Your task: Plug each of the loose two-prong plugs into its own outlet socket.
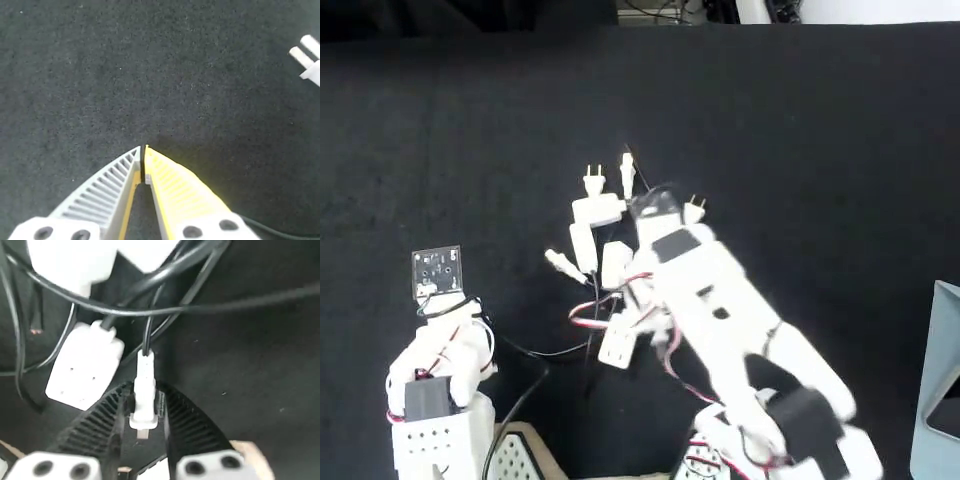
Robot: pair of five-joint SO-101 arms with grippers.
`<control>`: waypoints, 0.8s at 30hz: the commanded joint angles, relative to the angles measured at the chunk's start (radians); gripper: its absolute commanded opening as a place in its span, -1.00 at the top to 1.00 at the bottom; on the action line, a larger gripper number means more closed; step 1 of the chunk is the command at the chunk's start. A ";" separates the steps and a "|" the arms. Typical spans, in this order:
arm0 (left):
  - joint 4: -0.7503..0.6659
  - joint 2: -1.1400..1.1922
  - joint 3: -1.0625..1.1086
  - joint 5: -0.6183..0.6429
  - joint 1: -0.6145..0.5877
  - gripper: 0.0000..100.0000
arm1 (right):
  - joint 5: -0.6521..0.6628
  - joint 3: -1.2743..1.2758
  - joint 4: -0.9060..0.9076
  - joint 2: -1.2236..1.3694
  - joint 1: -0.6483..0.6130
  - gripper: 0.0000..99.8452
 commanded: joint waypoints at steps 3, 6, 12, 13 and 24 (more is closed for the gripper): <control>-0.023 -0.008 0.018 -0.005 -0.007 0.94 | 0.129 -0.033 0.003 -0.231 0.140 0.98; -0.025 -0.008 0.018 -0.005 -0.007 0.94 | 0.149 -0.033 0.005 -0.340 0.146 0.98; -0.060 -0.008 0.018 -0.005 -0.001 0.94 | 0.149 -0.036 0.005 -0.547 0.146 0.98; -0.063 -0.008 0.018 -0.003 0.001 0.94 | 0.149 -0.036 0.005 -0.579 0.146 0.98; -0.325 -0.009 -0.016 0.003 0.021 0.94 | 0.149 -0.041 -0.091 -0.846 0.141 0.98</control>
